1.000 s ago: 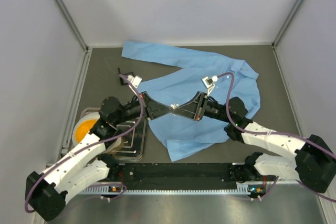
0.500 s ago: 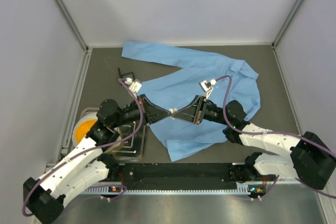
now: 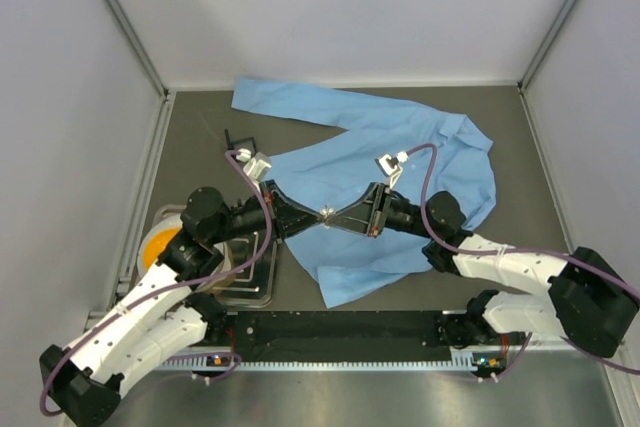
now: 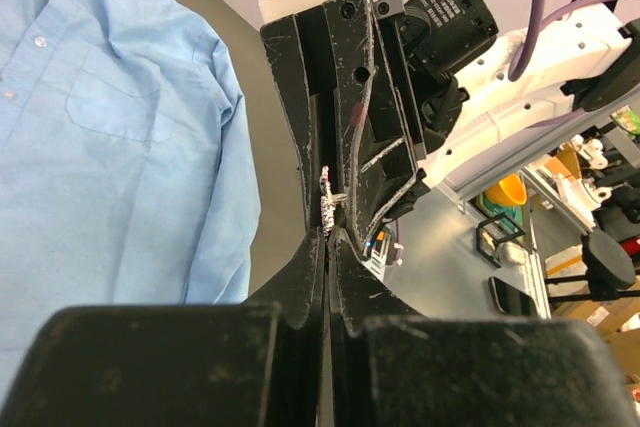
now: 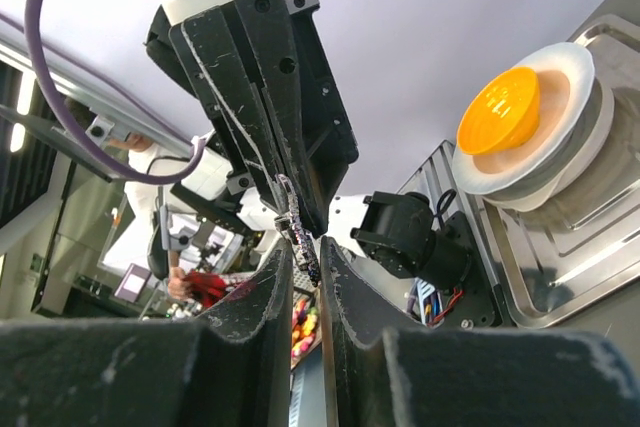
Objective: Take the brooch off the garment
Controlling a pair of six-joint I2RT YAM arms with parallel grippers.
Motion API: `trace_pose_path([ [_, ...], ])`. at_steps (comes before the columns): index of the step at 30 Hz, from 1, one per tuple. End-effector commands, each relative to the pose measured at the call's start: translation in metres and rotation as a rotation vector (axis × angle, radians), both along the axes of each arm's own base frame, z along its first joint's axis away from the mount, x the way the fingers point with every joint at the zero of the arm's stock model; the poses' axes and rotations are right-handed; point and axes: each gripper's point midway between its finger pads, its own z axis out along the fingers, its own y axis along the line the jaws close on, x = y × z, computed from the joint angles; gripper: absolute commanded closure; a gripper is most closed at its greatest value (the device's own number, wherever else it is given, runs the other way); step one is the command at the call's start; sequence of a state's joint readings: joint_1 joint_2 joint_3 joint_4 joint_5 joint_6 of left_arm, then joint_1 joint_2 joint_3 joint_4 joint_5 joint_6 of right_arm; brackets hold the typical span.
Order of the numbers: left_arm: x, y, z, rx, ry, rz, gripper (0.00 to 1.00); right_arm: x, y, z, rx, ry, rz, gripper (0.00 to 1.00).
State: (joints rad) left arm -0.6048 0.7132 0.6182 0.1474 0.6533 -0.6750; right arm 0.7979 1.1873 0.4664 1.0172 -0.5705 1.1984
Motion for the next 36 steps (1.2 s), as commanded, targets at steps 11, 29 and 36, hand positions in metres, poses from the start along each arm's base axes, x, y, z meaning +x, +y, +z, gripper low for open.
trace_pose_path([
  [11, -0.019, 0.010, 0.054, -0.022, -0.276, -0.037, 1.00, 0.034, 0.003, -0.022, -0.105, 0.160, -0.126, 1.00],
  [29, 0.011, 0.022, 0.039, 0.026, -0.132, 0.165, 1.00, 0.017, -0.015, -0.028, -0.105, 0.035, -0.132, 0.52],
  [36, 0.014, 0.018, 0.027, 0.018, 0.033, 0.172, 1.00, 0.013, -0.036, -0.036, -0.305, -0.260, -0.188, 0.36],
])
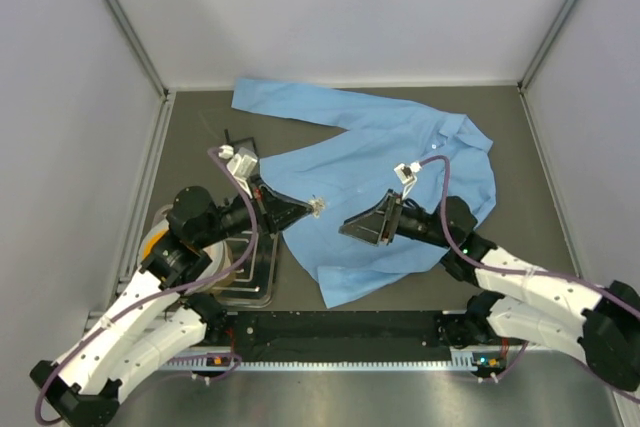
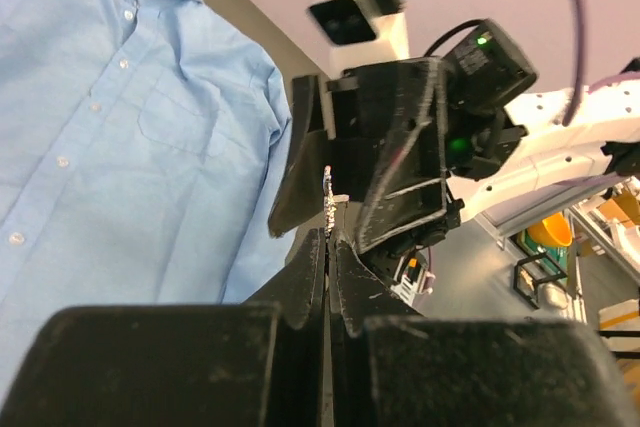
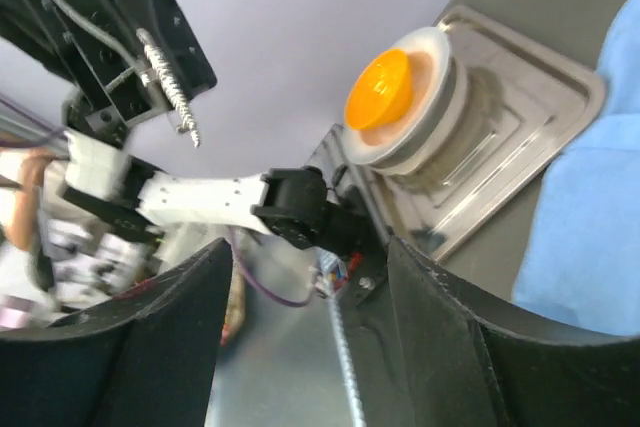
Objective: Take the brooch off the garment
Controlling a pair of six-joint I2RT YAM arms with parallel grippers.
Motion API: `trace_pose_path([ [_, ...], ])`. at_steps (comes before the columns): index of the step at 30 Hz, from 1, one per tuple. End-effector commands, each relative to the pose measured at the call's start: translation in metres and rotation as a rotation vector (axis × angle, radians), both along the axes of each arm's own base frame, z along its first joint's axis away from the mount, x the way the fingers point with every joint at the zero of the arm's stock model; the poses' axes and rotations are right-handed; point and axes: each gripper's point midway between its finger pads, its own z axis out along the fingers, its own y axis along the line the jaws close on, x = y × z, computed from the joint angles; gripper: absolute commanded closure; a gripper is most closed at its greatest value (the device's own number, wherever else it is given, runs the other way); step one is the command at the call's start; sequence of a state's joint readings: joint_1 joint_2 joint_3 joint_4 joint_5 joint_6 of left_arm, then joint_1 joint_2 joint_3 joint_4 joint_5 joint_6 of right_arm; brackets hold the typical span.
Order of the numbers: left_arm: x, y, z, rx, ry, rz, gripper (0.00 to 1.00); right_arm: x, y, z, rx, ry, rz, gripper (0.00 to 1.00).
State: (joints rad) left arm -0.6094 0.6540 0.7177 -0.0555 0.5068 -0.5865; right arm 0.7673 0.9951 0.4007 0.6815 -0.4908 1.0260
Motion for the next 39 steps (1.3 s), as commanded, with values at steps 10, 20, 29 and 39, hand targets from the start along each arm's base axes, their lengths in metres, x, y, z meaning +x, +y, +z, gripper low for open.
trace_pose_path([
  [10, 0.013, -0.009, -0.035, -0.069, 0.705, 0.152, 1.00, 0.028, -0.005, 0.025, -0.434, -1.232, -0.211, 0.38],
  [20, 0.012, -0.005, -0.027, -0.290, 0.900, 0.188, 1.00, 0.020, 0.022, 0.024, -0.530, -1.752, -0.346, 0.58],
  [29, 0.016, 0.010, -0.052, -0.349, 1.067, 0.341, 1.00, 0.014, 0.023, 0.032, -0.544, -1.766, -0.374, 0.60],
  [39, 0.020, 0.006, -0.054, -0.390, 1.114, 0.335, 1.00, 0.013, 0.040, 0.031, -0.520, -1.791, -0.344, 0.67],
])
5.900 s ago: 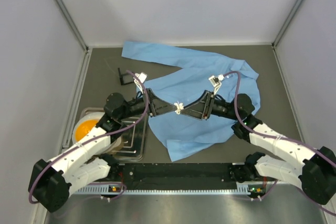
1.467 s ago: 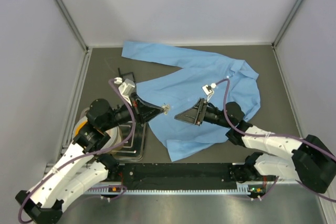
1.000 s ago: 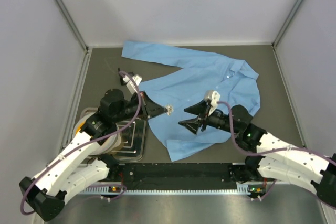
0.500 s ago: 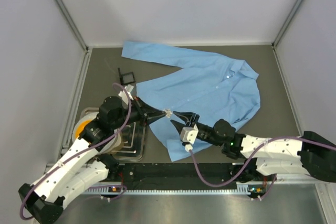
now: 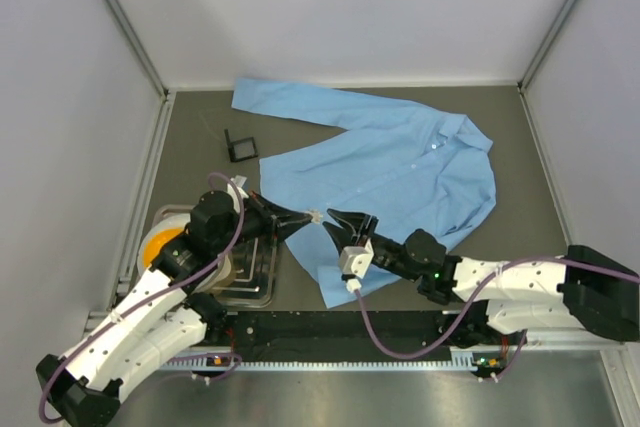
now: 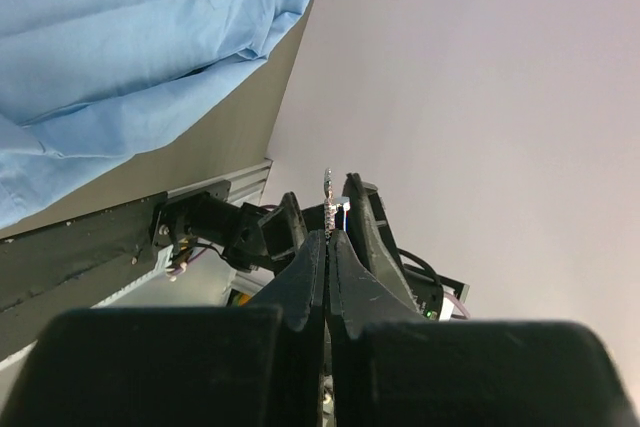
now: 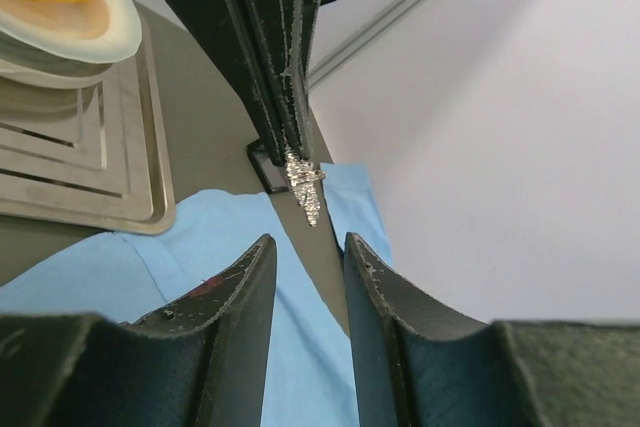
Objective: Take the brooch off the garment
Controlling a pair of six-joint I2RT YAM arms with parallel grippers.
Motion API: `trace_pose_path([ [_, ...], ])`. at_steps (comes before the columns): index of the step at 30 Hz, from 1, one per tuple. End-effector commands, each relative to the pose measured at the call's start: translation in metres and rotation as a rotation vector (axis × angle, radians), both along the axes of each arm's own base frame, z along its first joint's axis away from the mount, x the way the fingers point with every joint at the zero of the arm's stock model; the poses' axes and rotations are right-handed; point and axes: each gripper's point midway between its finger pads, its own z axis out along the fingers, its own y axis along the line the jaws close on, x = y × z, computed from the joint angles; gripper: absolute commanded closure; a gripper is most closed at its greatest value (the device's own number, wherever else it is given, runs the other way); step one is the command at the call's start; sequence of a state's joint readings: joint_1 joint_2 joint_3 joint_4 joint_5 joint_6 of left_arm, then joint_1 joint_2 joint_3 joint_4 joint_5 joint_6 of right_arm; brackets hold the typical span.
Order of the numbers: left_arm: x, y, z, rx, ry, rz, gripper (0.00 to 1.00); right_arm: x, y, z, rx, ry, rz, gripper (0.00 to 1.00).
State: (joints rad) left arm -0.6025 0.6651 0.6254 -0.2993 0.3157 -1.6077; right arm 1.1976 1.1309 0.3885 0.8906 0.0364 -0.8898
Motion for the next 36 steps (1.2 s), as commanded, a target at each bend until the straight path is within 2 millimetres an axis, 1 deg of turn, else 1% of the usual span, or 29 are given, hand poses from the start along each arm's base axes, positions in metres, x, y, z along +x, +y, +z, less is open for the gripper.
trace_pose_path([
  [1, 0.006, -0.001, 0.010, -0.048, -0.012, 0.024, 1.00, -0.006, 0.013, 0.031, 0.074, -0.044, 0.036, 0.68],
  [2, 0.007, -0.002, 0.013, -0.058, -0.021, 0.022, 1.00, -0.006, 0.013, 0.033, 0.081, -0.047, 0.037, 0.69],
  [4, 0.006, -0.004, 0.014, -0.066, -0.021, 0.011, 1.00, -0.004, 0.016, 0.030, 0.075, -0.045, 0.036, 0.71],
  [7, 0.006, -0.005, 0.010, -0.059, -0.004, 0.006, 1.00, -0.003, 0.019, 0.034, 0.090, -0.050, 0.034, 0.73],
  [12, 0.005, -0.004, 0.007, -0.071, 0.011, 0.013, 1.00, 0.000, 0.024, 0.030, 0.080, -0.049, 0.029, 0.76],
  [13, 0.005, -0.004, 0.006, -0.072, 0.015, 0.012, 1.00, 0.000, 0.025, 0.031, 0.080, -0.048, 0.028, 0.80],
  [15, 0.005, -0.005, 0.009, -0.084, 0.009, 0.010, 1.00, 0.001, 0.027, 0.028, 0.073, -0.045, 0.026, 0.84],
  [18, 0.005, -0.005, 0.008, -0.092, 0.019, 0.012, 1.00, 0.003, 0.030, 0.027, 0.081, -0.018, 0.026, 1.00],
  [20, 0.005, -0.003, 0.010, -0.101, 0.011, 0.025, 1.00, 0.005, 0.029, 0.028, 0.102, -0.009, 0.015, 1.00],
  [21, 0.007, -0.002, 0.011, -0.101, 0.002, 0.031, 1.00, 0.006, 0.029, 0.026, 0.108, 0.009, 0.012, 1.00],
  [22, 0.006, -0.001, 0.012, -0.097, -0.010, 0.033, 1.00, 0.008, 0.030, 0.029, 0.127, 0.030, 0.002, 1.00],
  [23, 0.007, 0.000, 0.012, -0.080, -0.037, 0.030, 1.00, 0.012, 0.029, 0.026, 0.129, 0.057, -0.023, 1.00],
  [24, 0.007, 0.000, 0.014, -0.067, -0.055, 0.032, 0.94, 0.012, 0.031, 0.025, 0.126, 0.076, -0.019, 1.00],
  [25, 0.007, 0.002, 0.013, -0.046, -0.065, 0.032, 0.85, 0.012, 0.034, 0.022, 0.120, 0.097, -0.013, 1.00],
  [26, 0.007, 0.004, 0.011, -0.002, -0.114, 0.023, 0.77, 0.017, 0.032, 0.021, 0.141, 0.131, -0.039, 1.00],
  [27, 0.009, 0.007, 0.014, 0.026, -0.161, 0.032, 0.60, 0.019, 0.034, 0.018, 0.159, 0.197, -0.040, 1.00],
  [28, 0.010, 0.011, 0.015, 0.064, -0.196, 0.042, 0.52, 0.023, 0.039, 0.017, 0.159, 0.235, -0.043, 1.00],
  [29, 0.007, 0.020, 0.004, 0.164, -0.231, 0.036, 0.46, 0.032, 0.039, 0.011, 0.158, 0.286, -0.064, 1.00],
  [30, 0.015, 0.031, 0.013, 0.220, -0.280, 0.095, 0.39, 0.037, 0.041, 0.007, 0.202, 0.398, -0.065, 1.00],
  [31, 0.015, 0.040, 0.016, 0.269, -0.320, 0.117, 0.36, 0.046, 0.045, 0.014, 0.232, 0.447, -0.067, 1.00],
  [32, 0.012, 0.054, 0.005, 0.382, -0.340, 0.116, 0.35, 0.054, 0.049, -0.004, 0.190, 0.517, -0.066, 1.00],
  [33, 0.021, 0.071, 0.021, 0.437, -0.384, 0.206, 0.31, 0.059, 0.053, -0.008, 0.225, 0.608, -0.061, 1.00],
  [34, 0.018, 0.081, 0.028, 0.473, -0.414, 0.228, 0.13, 0.068, 0.058, -0.001, 0.261, 0.646, -0.060, 1.00],
  [35, 0.019, 0.091, 0.033, 0.541, -0.474, 0.236, 0.02, 0.074, 0.066, -0.017, 0.244, 0.710, -0.057, 1.00],
  [36, 0.016, 0.100, 0.045, 0.566, -0.506, 0.258, 0.02, 0.086, 0.066, -0.025, 0.266, 0.820, -0.057, 1.00],
])
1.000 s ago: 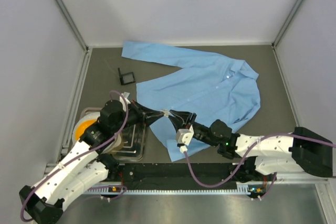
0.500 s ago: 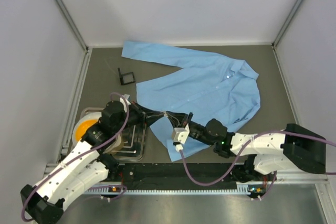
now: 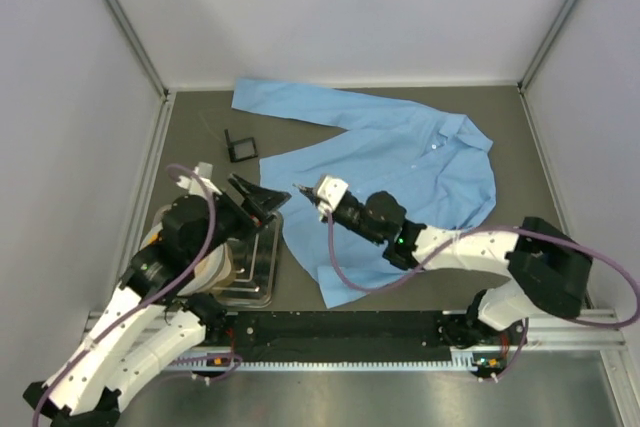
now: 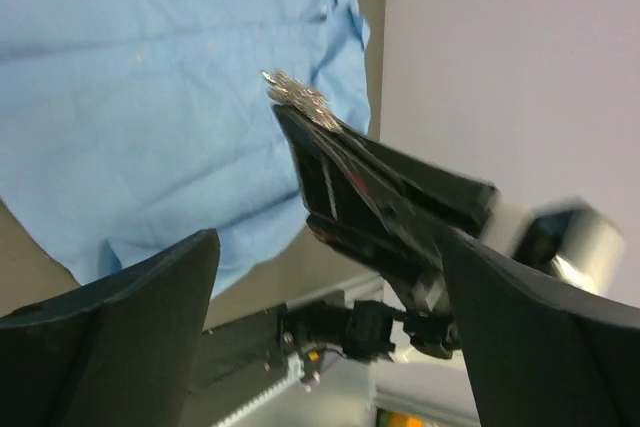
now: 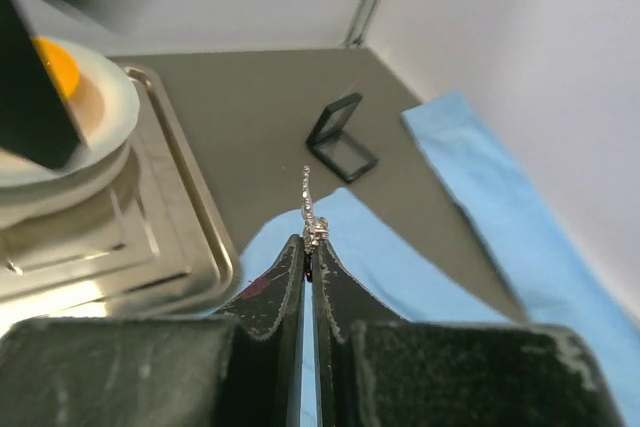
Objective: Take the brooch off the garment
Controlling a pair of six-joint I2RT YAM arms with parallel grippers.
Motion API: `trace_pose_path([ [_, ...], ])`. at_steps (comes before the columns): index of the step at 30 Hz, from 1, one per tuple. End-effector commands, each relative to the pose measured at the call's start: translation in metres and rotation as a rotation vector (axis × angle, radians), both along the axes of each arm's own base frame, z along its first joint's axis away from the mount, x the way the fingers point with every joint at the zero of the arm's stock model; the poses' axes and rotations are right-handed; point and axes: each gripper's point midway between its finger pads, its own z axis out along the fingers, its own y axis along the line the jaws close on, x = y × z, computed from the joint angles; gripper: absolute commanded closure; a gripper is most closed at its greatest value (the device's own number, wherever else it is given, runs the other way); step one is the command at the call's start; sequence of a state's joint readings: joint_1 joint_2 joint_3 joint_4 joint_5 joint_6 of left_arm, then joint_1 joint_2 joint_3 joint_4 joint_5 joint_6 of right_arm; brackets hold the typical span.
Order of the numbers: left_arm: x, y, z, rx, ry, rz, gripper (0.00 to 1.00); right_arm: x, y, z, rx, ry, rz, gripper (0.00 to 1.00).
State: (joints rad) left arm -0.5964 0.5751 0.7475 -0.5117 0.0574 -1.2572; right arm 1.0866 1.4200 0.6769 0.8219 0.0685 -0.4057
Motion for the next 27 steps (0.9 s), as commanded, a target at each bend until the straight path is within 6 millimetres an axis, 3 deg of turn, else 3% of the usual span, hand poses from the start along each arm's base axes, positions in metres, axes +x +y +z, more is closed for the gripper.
trace_pose_path([
  [1, 0.005, 0.067, 0.041, 0.291, -0.252, 0.187, 0.02, 0.033, 0.026, -0.007, 0.176, 0.398, 0.042, 1.00],
  [2, 0.003, 0.075, 0.045, 0.335, -0.280, 0.197, 0.02, 0.042, 0.035, -0.031, 0.164, 0.480, 0.056, 1.00],
  [3, 0.000, 0.080, 0.056, 0.345, -0.314, 0.206, 0.02, 0.054, 0.035, -0.036, 0.211, 0.584, 0.048, 1.00],
  [4, -0.001, 0.086, 0.061, 0.364, -0.338, 0.220, 0.02, 0.067, 0.046, -0.025, 0.254, 0.616, 0.060, 1.00],
  [5, -0.002, 0.089, 0.065, 0.399, -0.366, 0.213, 0.02, 0.072, 0.054, -0.027, 0.270, 0.663, 0.086, 1.00],
  [6, -0.004, 0.092, 0.072, 0.407, -0.386, 0.216, 0.02, 0.090, 0.064, -0.034, 0.318, 0.740, 0.082, 1.00],
  [9, -0.007, 0.094, 0.077, 0.446, -0.418, 0.191, 0.02, 0.118, 0.091, -0.045, 0.406, 0.894, 0.120, 1.00],
  [12, -0.008, 0.090, 0.077, 0.465, -0.433, 0.157, 0.02, 0.136, 0.109, -0.049, 0.493, 1.006, 0.168, 1.00],
  [13, -0.007, 0.089, 0.074, 0.475, -0.431, 0.150, 0.02, 0.151, 0.121, -0.062, 0.511, 1.036, 0.170, 1.00],
  [15, -0.006, 0.088, 0.071, 0.493, -0.428, 0.140, 0.02, 0.163, 0.133, -0.067, 0.559, 1.121, 0.182, 1.00],
  [17, -0.006, 0.086, 0.070, 0.500, -0.426, 0.125, 0.02, 0.177, 0.151, -0.080, 0.586, 1.156, 0.195, 1.00],
  [18, -0.006, 0.084, 0.070, 0.495, -0.430, 0.116, 0.02, 0.186, 0.161, -0.066, 0.625, 1.162, 0.217, 1.00],
  [19, -0.006, 0.083, 0.070, 0.492, -0.434, 0.111, 0.02, 0.191, 0.165, -0.070, 0.630, 1.179, 0.213, 1.00],
  [20, -0.007, 0.082, 0.070, 0.490, -0.438, 0.104, 0.02, 0.197, 0.170, -0.095, 0.621, 1.215, 0.184, 1.00],
  [21, -0.008, 0.080, 0.070, 0.486, -0.441, 0.092, 0.02, 0.204, 0.176, -0.081, 0.660, 1.211, 0.207, 1.00],
  [22, -0.008, 0.079, 0.069, 0.484, -0.441, 0.086, 0.02, 0.209, 0.179, -0.082, 0.668, 1.217, 0.203, 1.00],
  [23, -0.008, 0.078, 0.068, 0.482, -0.442, 0.082, 0.02, 0.213, 0.183, -0.101, 0.662, 1.245, 0.173, 1.00],
  [24, -0.009, 0.077, 0.068, 0.480, -0.443, 0.080, 0.02, 0.218, 0.188, -0.093, 0.668, 1.240, 0.171, 1.00],
  [27, -0.009, 0.076, 0.067, 0.483, -0.446, 0.070, 0.02, 0.232, 0.190, -0.104, 0.669, 1.241, 0.110, 1.00],
])
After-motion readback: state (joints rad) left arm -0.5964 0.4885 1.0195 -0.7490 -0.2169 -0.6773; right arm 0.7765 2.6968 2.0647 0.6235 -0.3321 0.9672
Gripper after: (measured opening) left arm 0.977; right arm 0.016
